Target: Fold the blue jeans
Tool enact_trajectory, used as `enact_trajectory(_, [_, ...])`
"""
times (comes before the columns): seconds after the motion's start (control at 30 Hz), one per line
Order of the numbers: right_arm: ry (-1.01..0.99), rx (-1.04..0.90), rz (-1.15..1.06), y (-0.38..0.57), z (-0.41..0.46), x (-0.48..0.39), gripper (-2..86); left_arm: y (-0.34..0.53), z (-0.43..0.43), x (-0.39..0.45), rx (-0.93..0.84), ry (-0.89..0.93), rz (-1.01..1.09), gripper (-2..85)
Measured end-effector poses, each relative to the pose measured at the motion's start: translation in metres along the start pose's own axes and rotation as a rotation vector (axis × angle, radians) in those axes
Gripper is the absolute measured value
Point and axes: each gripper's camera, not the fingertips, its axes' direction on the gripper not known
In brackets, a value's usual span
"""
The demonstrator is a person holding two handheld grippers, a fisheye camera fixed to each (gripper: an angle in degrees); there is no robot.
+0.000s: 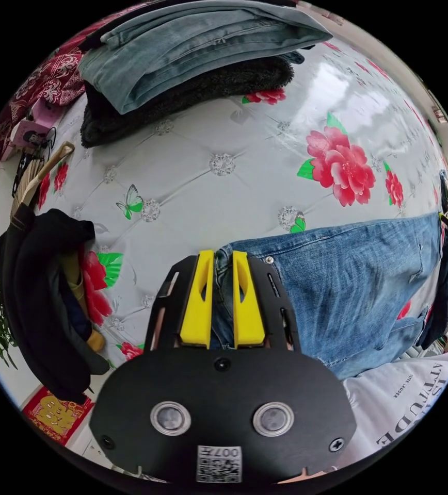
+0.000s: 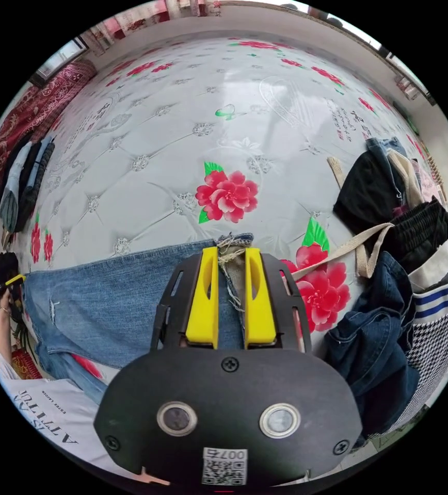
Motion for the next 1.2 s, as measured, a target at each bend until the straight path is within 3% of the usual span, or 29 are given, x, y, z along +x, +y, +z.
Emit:
enact_trajectory(0.1, [-0.004,0.047,-0.003,0.005,-0.024,-0.002,2.1,0.008,-0.015,-0.001,0.024,0.031,-0.019,4.7])
enact_trajectory(0.3, [-0.173,0.397,-0.047,0.047,-0.163,-0.006,0.6,0.073,-0.101,-0.025,0.24,0.153,-0.075,4.5])
enact_trajectory(0.57, [-0.289,0.704,-0.131,0.219,-0.337,-0.003,0.6,0.229,-0.21,-0.031,0.535,0.341,-0.013,4.1])
enact_trajectory(0.73, [-0.26,0.636,-0.141,0.351,-0.356,0.003,0.4,0.349,-0.215,-0.004,0.544,0.332,0.054,3.0])
enact_trajectory(0.9, [-0.161,0.328,-0.044,0.454,-0.285,-0.002,0.2,0.433,-0.117,0.045,0.299,0.294,0.001,1.0])
enact_trajectory(1.03, [-0.19,0.147,0.125,0.495,-0.207,0.001,0.1,0.428,-0.068,0.067,0.206,0.323,-0.067,0.2])
enact_trajectory(1.2, [-0.268,0.273,0.142,0.467,-0.238,-0.002,0.0,0.378,-0.133,0.083,0.301,0.3,0.017,-0.2])
